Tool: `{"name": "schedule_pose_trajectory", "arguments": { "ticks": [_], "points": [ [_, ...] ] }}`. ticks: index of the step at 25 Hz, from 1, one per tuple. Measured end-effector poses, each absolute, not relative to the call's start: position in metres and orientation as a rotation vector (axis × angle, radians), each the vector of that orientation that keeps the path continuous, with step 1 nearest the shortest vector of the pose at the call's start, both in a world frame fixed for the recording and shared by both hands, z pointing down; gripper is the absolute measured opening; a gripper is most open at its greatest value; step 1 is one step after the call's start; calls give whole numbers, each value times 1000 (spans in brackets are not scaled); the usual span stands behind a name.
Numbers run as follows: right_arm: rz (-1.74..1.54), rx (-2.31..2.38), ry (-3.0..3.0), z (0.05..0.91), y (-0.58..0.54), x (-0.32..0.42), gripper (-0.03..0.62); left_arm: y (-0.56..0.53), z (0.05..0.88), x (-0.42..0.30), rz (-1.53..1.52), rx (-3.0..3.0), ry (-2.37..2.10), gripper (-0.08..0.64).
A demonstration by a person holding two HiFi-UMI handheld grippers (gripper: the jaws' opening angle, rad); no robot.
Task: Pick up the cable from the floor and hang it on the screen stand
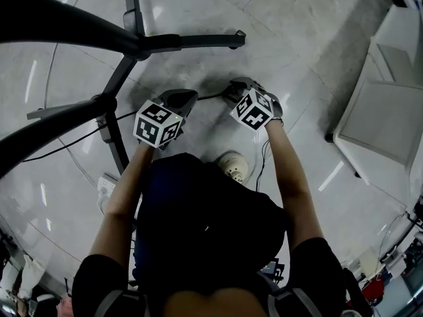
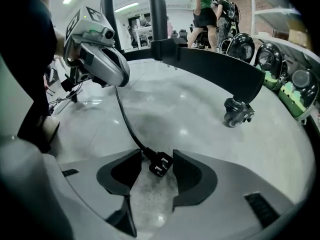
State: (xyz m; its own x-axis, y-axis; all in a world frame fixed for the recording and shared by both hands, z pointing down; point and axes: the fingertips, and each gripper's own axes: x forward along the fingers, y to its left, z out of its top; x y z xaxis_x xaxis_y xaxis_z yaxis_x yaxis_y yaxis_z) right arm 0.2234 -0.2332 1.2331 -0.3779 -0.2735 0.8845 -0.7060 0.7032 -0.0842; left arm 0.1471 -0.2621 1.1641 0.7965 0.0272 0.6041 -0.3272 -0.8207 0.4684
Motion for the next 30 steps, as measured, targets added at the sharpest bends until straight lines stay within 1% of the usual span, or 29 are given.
{"name": "schedule_pose_trajectory", "arguments": {
  "ticks": [3,9,15,16,22,30],
  "points": [
    [574,788,-1959,1232,-232,223,193,-262,1162,149,808,2406,-231,8],
    [549,807,-1945,1232,-230,220,181,-261,1161,149,808,2411,-227,8],
    [408,891,-1897,1225,-230,227,172,-258,1160,145,817,2414,-226,8],
    [385,924,-1889,1221,-232,230,138,-259,1159,143,816,2415,-228,8],
    [299,1095,-1850,1196,-247,249,137,-263,1154,144,792,2427,-235,8],
    [197,1133,-1832,1168,-247,251,133,-263,1136,153,757,2464,-206,8]
  ]
}}
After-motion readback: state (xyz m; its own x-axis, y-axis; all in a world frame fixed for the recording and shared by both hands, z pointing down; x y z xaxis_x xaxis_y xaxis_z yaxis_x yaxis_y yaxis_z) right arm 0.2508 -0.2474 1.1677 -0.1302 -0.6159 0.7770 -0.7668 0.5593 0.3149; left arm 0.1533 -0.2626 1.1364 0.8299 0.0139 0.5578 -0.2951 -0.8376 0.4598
